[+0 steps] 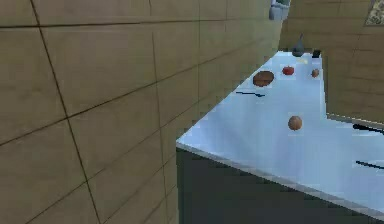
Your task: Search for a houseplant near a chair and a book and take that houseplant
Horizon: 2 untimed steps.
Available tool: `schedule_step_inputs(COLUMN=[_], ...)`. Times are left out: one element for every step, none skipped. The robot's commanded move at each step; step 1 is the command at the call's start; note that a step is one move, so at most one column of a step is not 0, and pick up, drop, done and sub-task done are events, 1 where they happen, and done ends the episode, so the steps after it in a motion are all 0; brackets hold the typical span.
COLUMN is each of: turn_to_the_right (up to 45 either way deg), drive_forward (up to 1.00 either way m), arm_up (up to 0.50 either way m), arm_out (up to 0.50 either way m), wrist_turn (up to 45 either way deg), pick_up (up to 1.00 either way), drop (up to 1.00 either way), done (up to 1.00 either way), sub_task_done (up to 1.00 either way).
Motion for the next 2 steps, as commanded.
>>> schedule_step_inputs(turn_to_the_right=[45.0,45.0], drive_forward=[0.0,0.0], arm_up=[0.0,0.0], arm_out=[0.0,0.0], wrist_turn=[0.0,0.0], pick_up=[0.0,0.0], drop=[0.0,0.0], done=[0.0,0.0], sub_task_done=[0.0,0.0])
